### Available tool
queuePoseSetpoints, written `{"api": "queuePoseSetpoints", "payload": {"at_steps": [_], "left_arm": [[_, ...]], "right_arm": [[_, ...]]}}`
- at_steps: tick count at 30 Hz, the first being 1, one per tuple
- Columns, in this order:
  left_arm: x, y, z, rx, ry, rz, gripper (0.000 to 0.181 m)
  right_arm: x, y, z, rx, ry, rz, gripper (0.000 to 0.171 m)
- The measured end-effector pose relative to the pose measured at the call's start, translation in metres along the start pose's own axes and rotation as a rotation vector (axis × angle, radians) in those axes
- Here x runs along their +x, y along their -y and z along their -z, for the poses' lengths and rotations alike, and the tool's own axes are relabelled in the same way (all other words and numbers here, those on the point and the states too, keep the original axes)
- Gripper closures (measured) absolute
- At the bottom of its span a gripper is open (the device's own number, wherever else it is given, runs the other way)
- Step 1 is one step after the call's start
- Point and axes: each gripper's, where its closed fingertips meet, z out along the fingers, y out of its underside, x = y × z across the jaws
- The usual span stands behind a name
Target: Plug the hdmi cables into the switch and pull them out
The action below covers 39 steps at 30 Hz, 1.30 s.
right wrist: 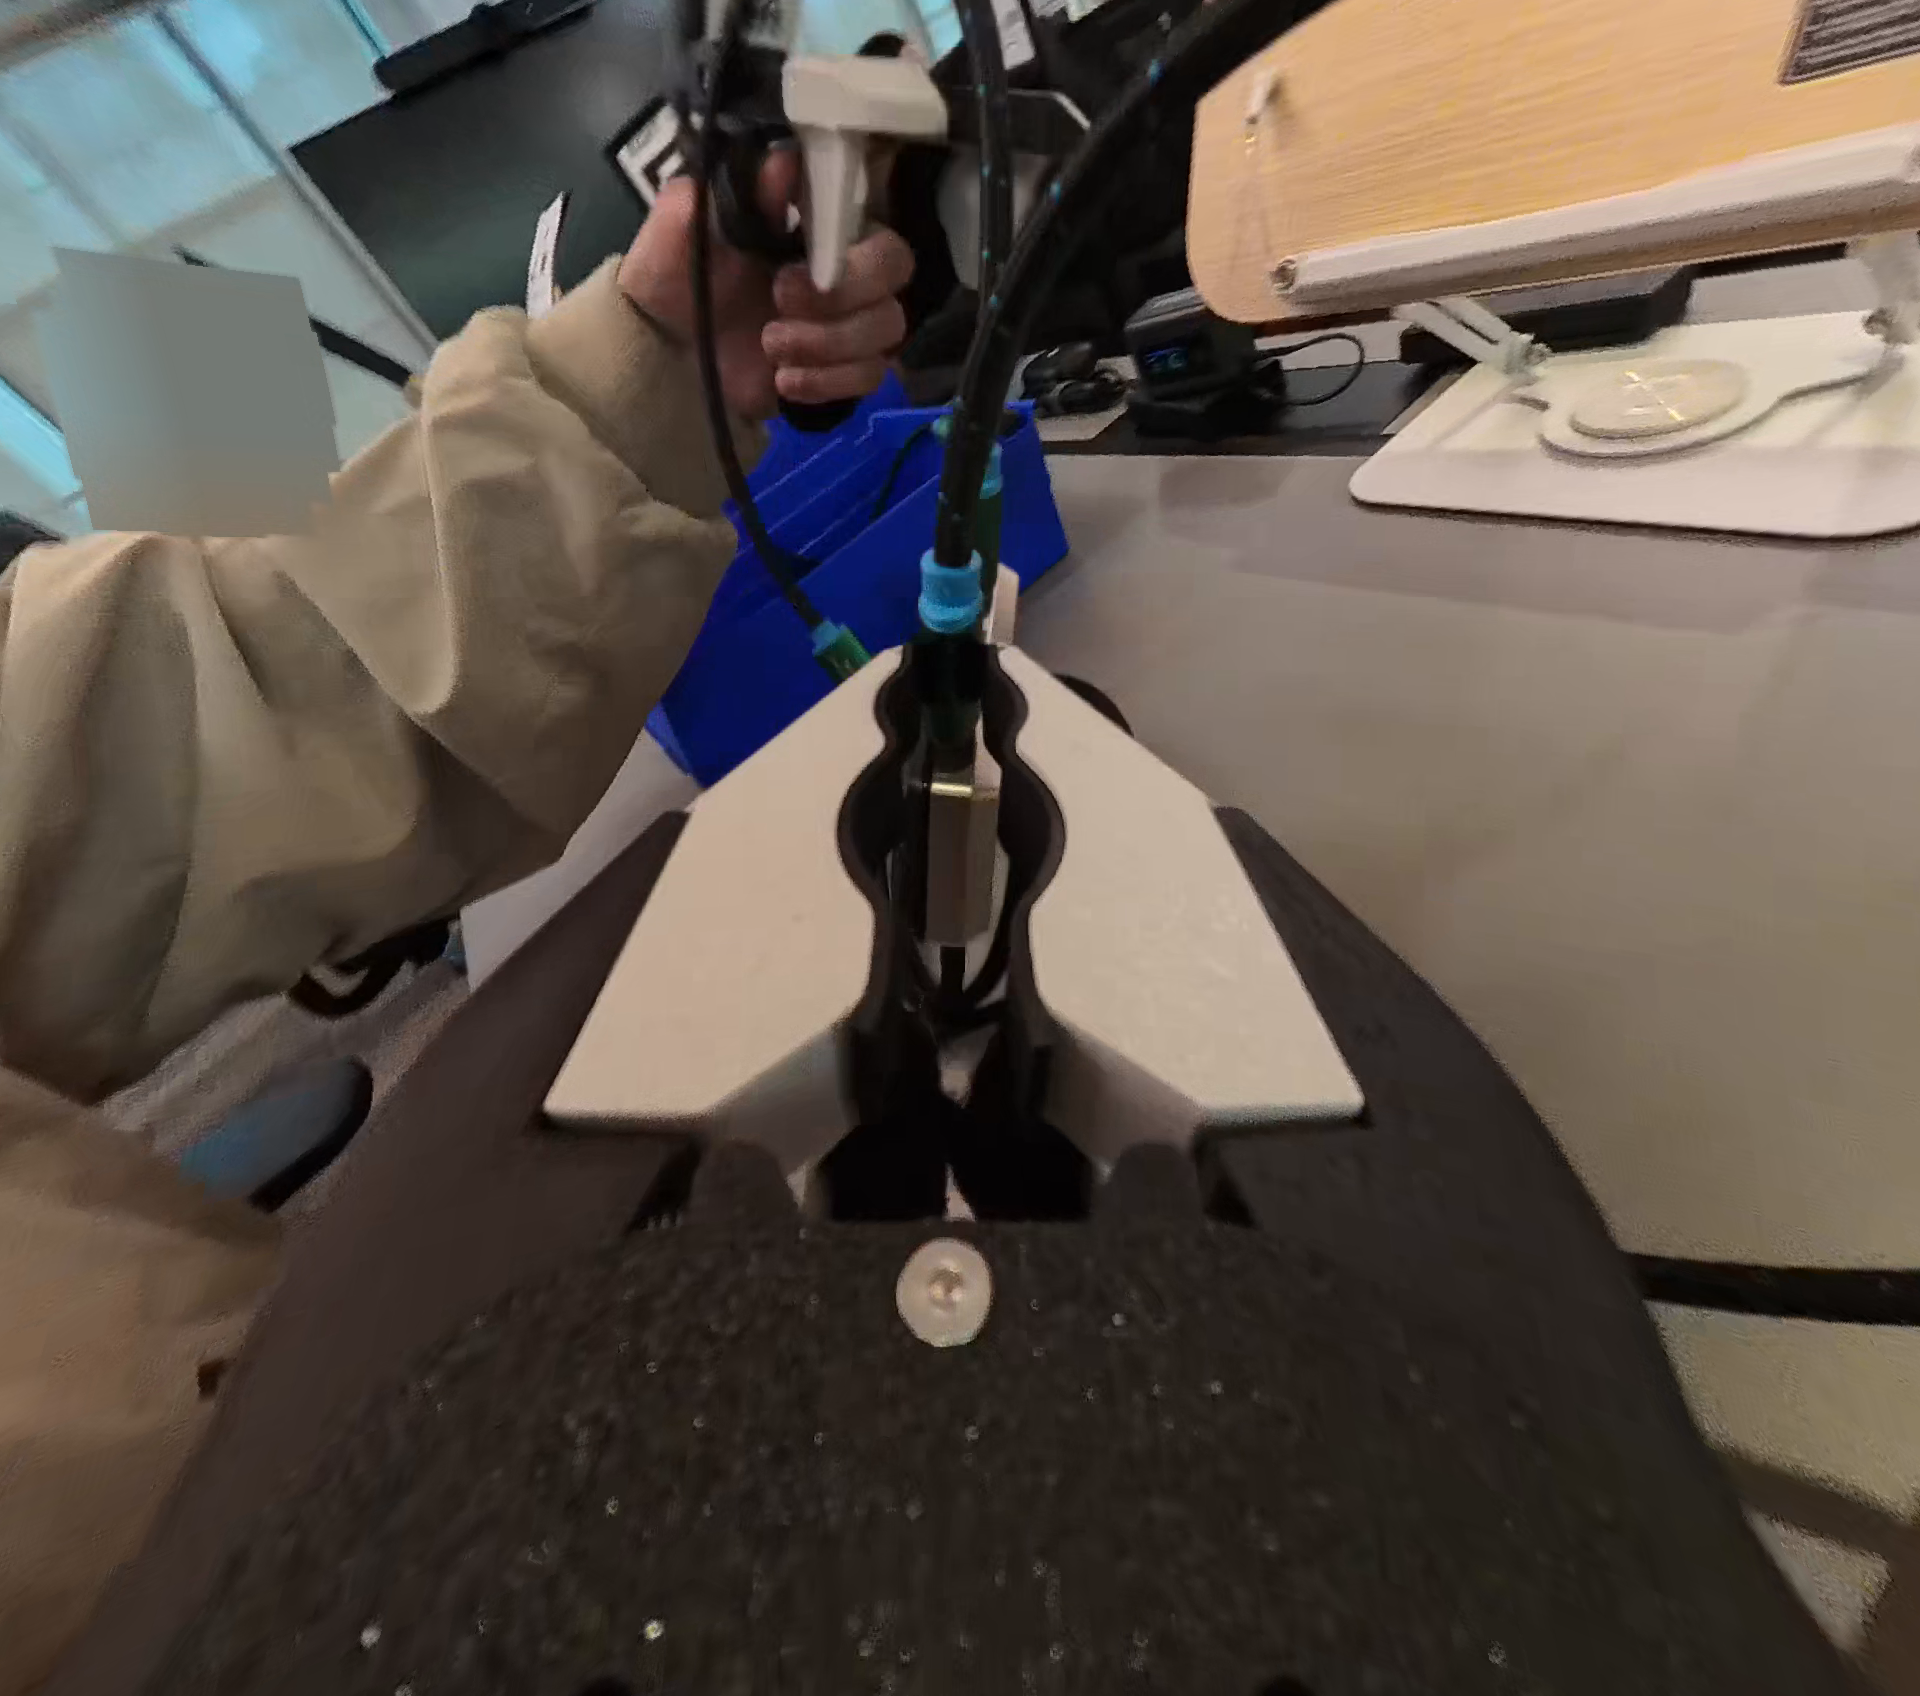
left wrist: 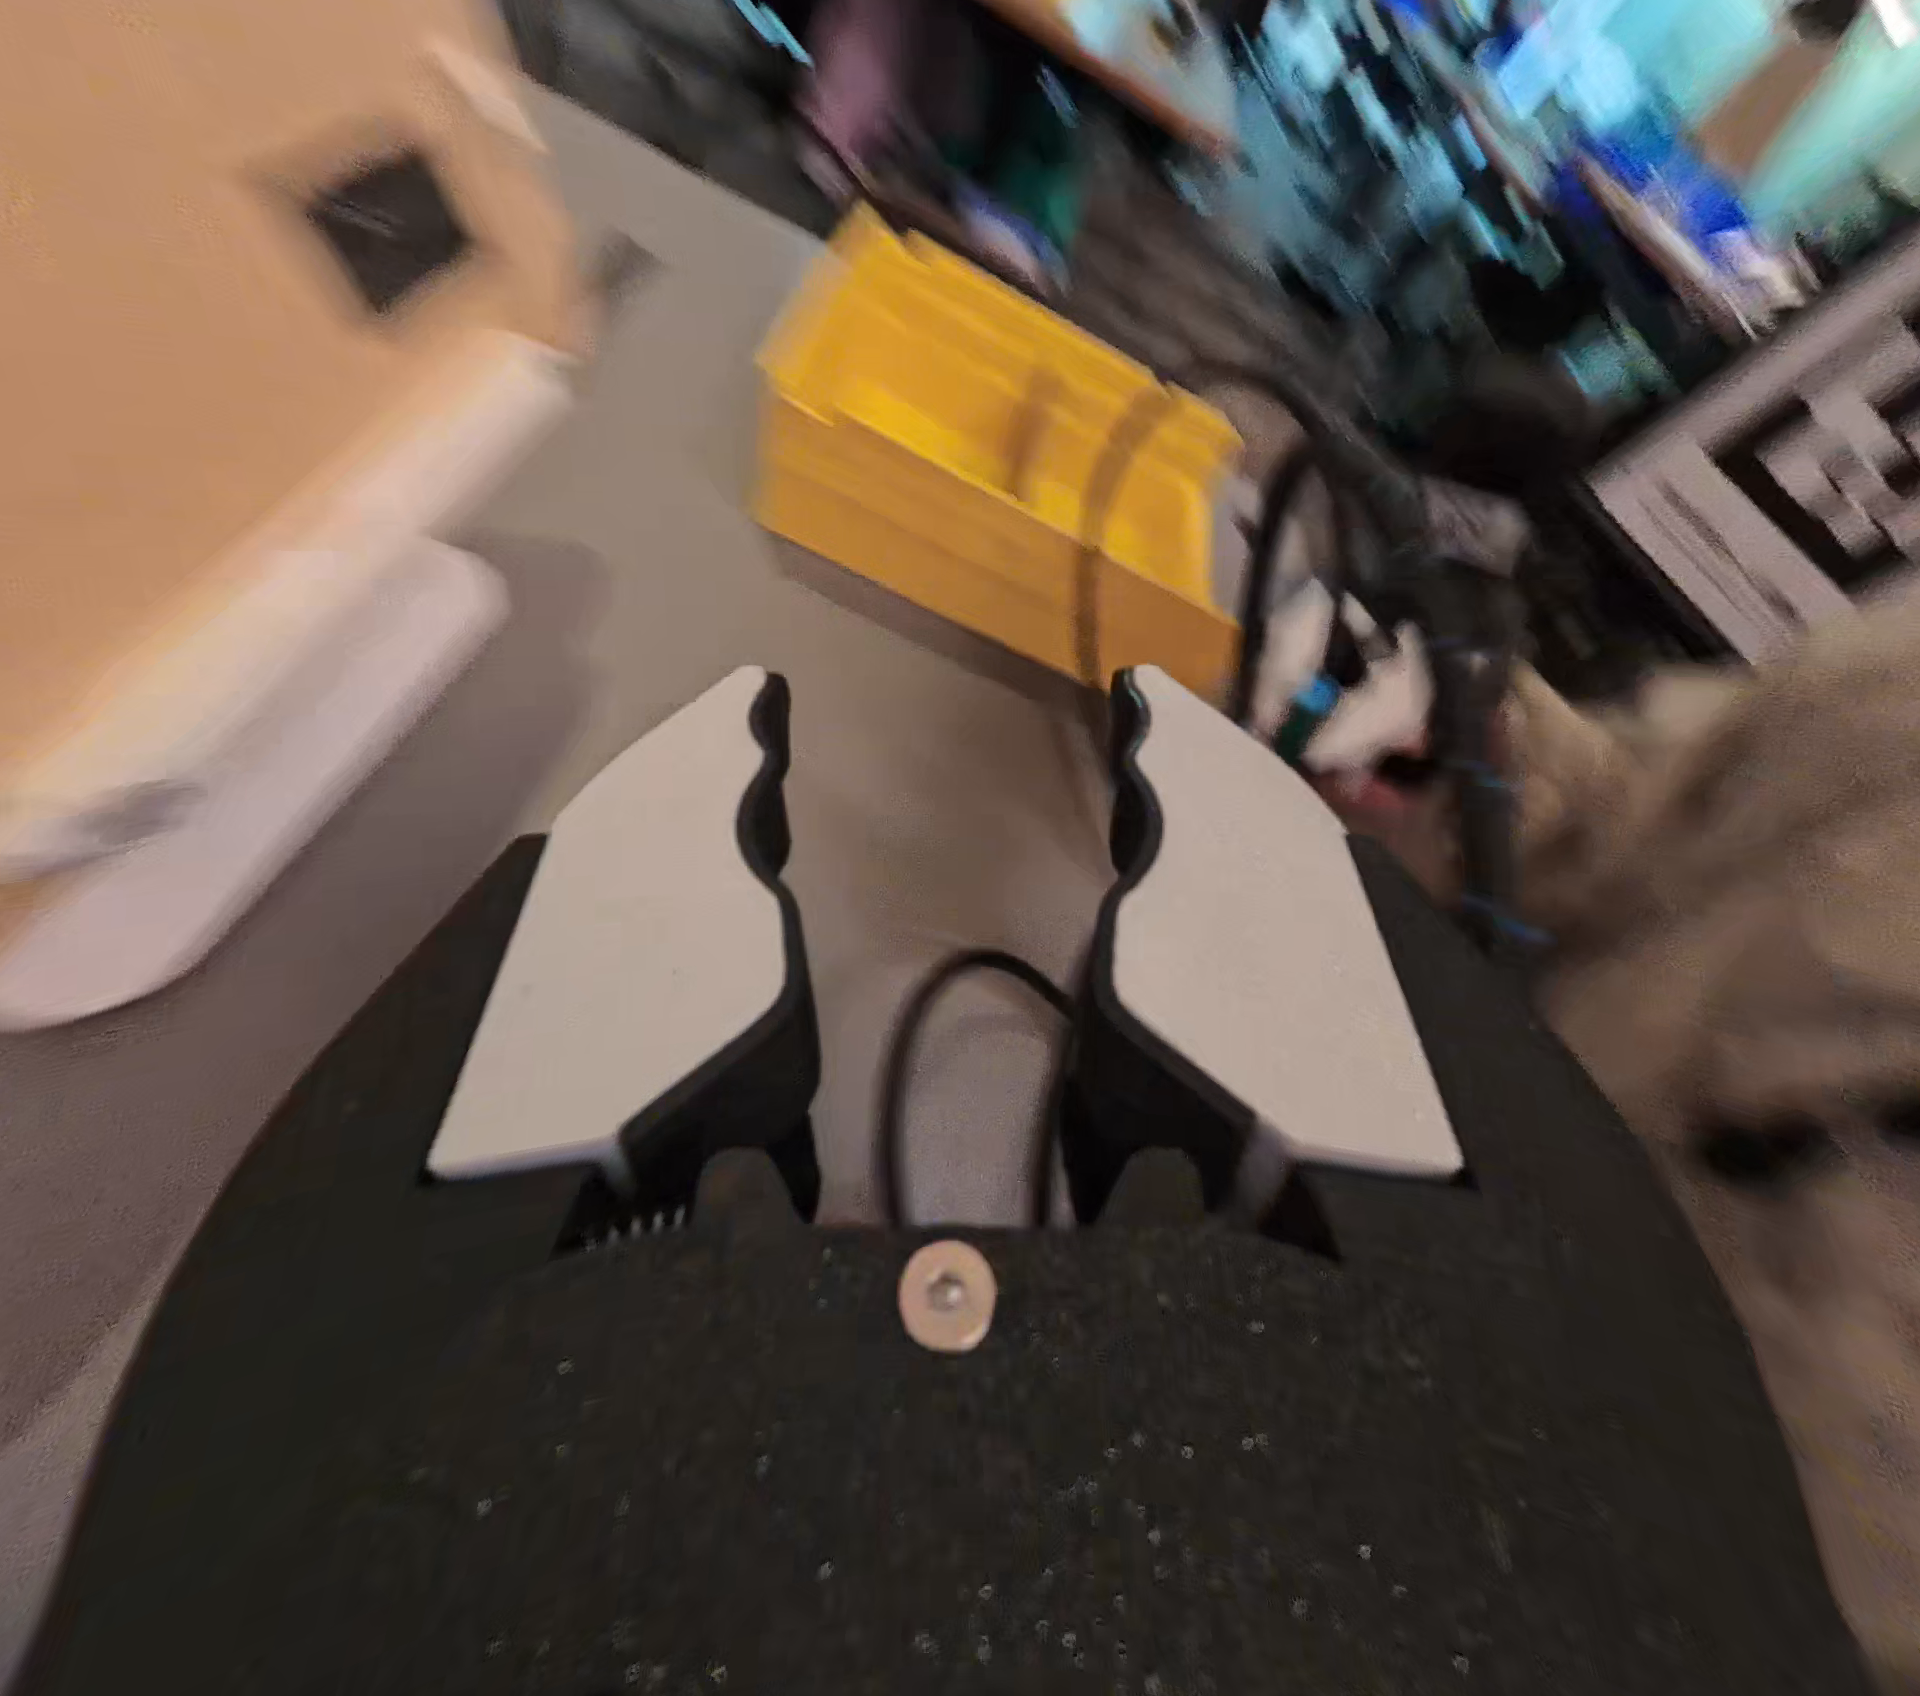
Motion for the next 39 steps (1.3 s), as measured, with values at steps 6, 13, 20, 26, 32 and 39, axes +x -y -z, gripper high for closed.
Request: {"api": "queuePoseSetpoints", "payload": {"at_steps": [6,13,20,26,32,39], "left_arm": [[-0.069,0.017,0.146,0.393,0.531,0.014,0.121],[0.089,-0.068,0.08,0.435,0.54,-0.143,0.122],[0.111,-0.197,-0.055,0.027,0.624,0.018,0.103],[0.098,-0.211,-0.09,-0.071,0.573,0.077,0.124],[0.117,-0.202,-0.089,-0.095,0.233,0.015,0.156],[0.118,-0.218,-0.063,-0.339,-0.039,-0.174,0.159]], "right_arm": [[0.005,0.003,0.001,0.05,-0.04,-0.052,0.162],[0.015,-0.007,-0.012,-0.003,-0.143,-0.058,0.161],[0.005,-0.018,-0.028,-0.105,-0.136,-0.114,0.162],[-0.017,-0.021,-0.031,-0.123,-0.095,-0.12,0.161],[-0.05,-0.01,-0.013,-0.089,0.147,0.019,0.146],[-0.053,0.0,0.016,-0.061,0.258,0.224,0.121]]}}
